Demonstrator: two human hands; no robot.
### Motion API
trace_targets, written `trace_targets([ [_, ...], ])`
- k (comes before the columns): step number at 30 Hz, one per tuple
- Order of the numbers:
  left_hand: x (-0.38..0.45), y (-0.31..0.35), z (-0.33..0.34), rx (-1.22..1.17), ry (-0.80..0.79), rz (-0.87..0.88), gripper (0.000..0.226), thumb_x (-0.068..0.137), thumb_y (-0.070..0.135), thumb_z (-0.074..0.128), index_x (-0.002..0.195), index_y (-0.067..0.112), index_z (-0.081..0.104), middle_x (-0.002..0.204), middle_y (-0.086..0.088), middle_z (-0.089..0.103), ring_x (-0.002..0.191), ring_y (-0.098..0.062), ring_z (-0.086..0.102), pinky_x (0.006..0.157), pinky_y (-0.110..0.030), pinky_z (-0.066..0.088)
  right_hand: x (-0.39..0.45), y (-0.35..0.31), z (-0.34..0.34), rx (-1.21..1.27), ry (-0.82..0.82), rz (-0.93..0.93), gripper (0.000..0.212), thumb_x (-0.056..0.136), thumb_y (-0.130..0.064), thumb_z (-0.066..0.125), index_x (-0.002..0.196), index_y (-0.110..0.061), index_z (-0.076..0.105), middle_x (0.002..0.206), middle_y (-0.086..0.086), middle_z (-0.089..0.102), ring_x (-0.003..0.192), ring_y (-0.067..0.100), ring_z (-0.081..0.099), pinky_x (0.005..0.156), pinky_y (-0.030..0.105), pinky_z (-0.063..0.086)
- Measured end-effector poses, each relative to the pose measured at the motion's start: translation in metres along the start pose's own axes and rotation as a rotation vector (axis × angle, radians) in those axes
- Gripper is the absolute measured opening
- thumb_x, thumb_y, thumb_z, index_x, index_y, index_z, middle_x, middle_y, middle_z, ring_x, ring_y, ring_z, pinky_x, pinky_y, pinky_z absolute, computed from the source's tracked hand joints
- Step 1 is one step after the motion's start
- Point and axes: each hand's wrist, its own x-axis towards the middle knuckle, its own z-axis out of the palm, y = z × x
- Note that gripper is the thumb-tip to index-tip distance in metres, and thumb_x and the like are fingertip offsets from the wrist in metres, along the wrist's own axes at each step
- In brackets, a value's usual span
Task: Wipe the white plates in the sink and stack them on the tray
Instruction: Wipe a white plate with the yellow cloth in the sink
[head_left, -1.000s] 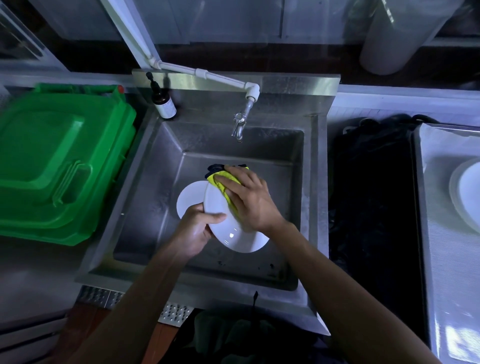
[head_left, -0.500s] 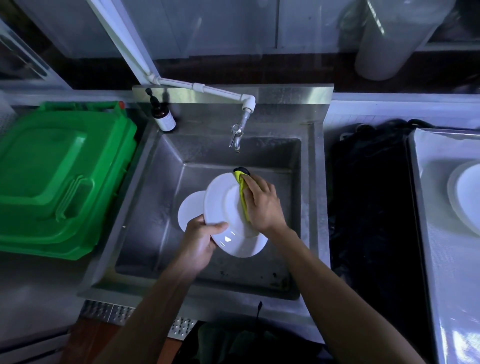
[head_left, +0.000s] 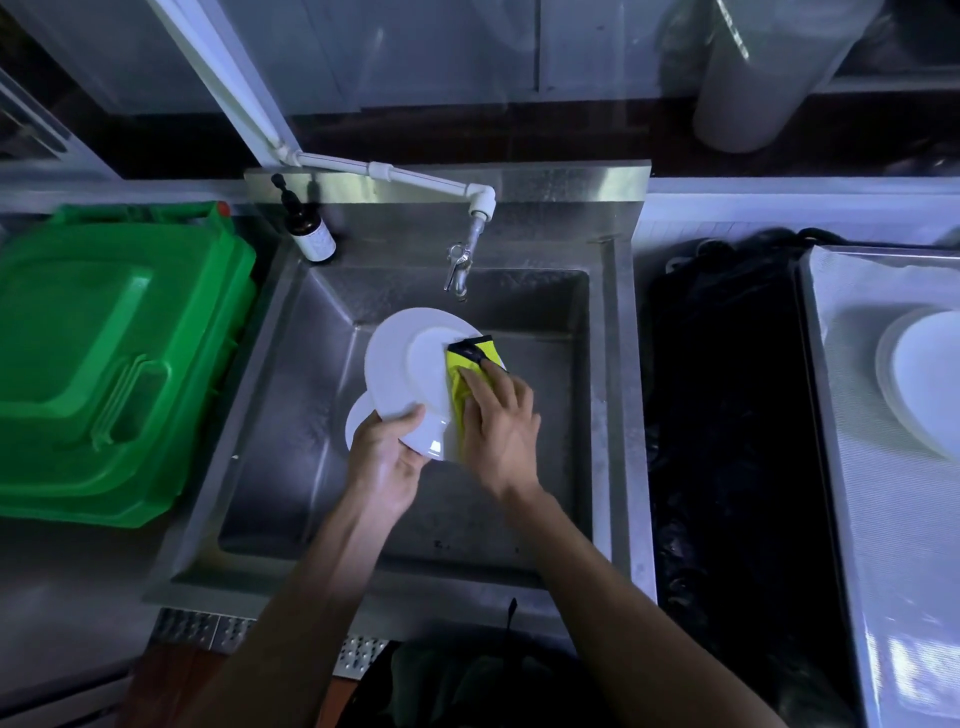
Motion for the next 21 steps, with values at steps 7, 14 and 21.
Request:
trace_targets([
  [7, 0.002, 0.009, 0.007, -0.066, 0.000, -0.044, 0.043, 0.100, 0.014, 0.051, 0.141, 0.005, 0.056, 0.141, -0.019, 0.059, 0.122, -0.033, 0.062, 0.101, -0.043, 0.047, -0.009, -0.034, 0.014, -0.059, 0.020, -0.047, 0.041, 0.102, -0.038, 0.033, 0.139, -0.037, 0.047, 0.151, -0.009, 0.044, 0.133, 0.024, 0.039, 0.086, 0.048, 0.043],
  [14, 0.007, 0.023, -0.004, -0.153, 0.016, -0.074, 0.040, 0.103, 0.017, 0.048, 0.140, 0.004, 0.058, 0.132, -0.014, 0.067, 0.118, -0.027, 0.067, 0.095, -0.035, 0.054, -0.014, -0.049, 0.020, -0.135, 0.039, -0.157, 0.038, 0.104, -0.037, 0.043, 0.141, -0.033, 0.048, 0.153, -0.007, 0.042, 0.140, 0.024, 0.038, 0.094, 0.051, 0.043],
  [21, 0.011, 0.033, -0.023, -0.165, -0.036, -0.067, 0.038, 0.102, 0.013, 0.048, 0.136, -0.002, 0.058, 0.128, -0.019, 0.068, 0.115, -0.031, 0.067, 0.086, -0.037, 0.061, -0.009, -0.041, 0.013, -0.117, -0.064, -0.113, 0.039, 0.106, -0.035, 0.041, 0.144, -0.029, 0.049, 0.159, -0.005, 0.036, 0.148, 0.025, 0.027, 0.103, 0.051, 0.038],
])
